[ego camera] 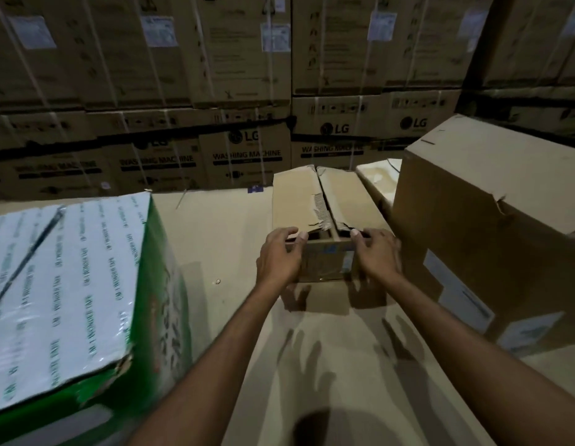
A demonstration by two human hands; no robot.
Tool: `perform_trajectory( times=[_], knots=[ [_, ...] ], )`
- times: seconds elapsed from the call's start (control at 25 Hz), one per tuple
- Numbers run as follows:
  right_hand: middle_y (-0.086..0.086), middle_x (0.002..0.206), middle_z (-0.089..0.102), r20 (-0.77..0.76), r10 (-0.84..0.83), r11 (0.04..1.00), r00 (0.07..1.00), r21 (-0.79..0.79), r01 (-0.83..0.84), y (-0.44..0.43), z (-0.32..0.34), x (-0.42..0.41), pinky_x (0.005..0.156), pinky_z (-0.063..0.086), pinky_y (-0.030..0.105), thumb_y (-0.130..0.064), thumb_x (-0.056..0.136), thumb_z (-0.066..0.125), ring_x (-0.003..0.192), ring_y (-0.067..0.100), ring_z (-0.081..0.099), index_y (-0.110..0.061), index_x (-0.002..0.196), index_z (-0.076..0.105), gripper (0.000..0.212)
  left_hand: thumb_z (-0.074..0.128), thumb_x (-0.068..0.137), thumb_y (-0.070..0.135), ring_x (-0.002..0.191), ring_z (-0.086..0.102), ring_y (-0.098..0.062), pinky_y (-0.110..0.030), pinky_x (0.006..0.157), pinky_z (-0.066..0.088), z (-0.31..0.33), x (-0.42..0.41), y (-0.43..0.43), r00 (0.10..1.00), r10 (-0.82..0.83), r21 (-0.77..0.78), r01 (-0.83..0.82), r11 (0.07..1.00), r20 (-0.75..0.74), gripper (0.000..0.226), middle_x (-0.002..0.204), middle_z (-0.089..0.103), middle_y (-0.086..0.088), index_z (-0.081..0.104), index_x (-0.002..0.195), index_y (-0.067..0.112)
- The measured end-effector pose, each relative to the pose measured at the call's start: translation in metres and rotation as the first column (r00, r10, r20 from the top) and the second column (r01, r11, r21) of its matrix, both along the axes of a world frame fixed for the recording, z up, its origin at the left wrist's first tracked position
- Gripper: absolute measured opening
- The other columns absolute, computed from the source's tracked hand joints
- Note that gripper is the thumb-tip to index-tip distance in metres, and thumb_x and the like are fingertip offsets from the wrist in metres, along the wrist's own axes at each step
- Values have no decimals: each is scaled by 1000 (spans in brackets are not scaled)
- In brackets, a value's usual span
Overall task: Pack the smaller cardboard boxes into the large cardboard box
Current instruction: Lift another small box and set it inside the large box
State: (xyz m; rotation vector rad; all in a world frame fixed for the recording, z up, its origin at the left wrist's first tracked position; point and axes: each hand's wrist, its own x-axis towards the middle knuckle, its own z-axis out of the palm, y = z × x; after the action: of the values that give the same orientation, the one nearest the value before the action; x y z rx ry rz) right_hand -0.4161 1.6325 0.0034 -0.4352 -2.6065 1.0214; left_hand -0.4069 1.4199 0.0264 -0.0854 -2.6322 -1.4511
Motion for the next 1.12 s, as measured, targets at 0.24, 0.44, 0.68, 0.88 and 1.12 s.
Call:
perform_trajectory(
  times=[0.24, 0.44, 0.68, 0.88, 1.12],
  knots=[
    [17, 169, 17, 80, -139, 989, 987, 66, 134, 23, -36, -64, 121, 19, 51, -67, 99, 42, 154, 37, 13, -27, 148, 51, 64, 43, 105, 50, 128, 53, -25, -35, 94, 45, -43, -95, 15, 989, 87, -42, -83, 996, 119, 36, 145, 51, -3, 57, 128, 27],
    [13, 154, 43, 53, -153, 985, 987, -71, 157, 47, -39, -83, 111, 35, 43, -65, 80, 74, 140, 35, 39, -24, 149, 48, 84, 64, 95, 49, 106, 57, -21, -32, 84, 49, -69, -126, 10, 963, 183, 124, -210, 970, 199, 54, 129, 55, 1, 35, 134, 26],
    [10, 138, 62, 155, -172, 903, 973, -369, 219, 58, -21, -79, 102, 52, 49, -66, 45, 91, 124, 33, 58, -14, 141, 53, 116, 74, 88, 48, 114, 58, -20, -42, 101, 53, -59, -111, 0, 963, 89, 261, -157, 953, 253, 64, 135, 62, -1, 50, 142, 23],
    [8, 111, 69, 197, -136, 777, 971, -587, 228, 36, -18, 5, 84, 57, 40, -40, 62, 97, 96, 25, 65, -8, 125, 66, 77, 78, 84, 48, 114, 61, -20, -48, 97, 56, -50, -19, -32, 967, 159, 352, -222, 909, 199, 60, 127, 66, 7, 55, 138, 36],
    [-5, 112, 71, -153, -130, 773, 980, -634, 3, -1, 24, 124, 86, 59, 38, -44, 67, 94, 96, 11, 68, -20, 130, 65, 73, 78, 88, 31, 109, 59, -1, -31, 93, 56, 19, 93, -66, 984, 175, 443, -141, 886, -37, 56, 112, 61, 24, 55, 139, 32]
  ],
)
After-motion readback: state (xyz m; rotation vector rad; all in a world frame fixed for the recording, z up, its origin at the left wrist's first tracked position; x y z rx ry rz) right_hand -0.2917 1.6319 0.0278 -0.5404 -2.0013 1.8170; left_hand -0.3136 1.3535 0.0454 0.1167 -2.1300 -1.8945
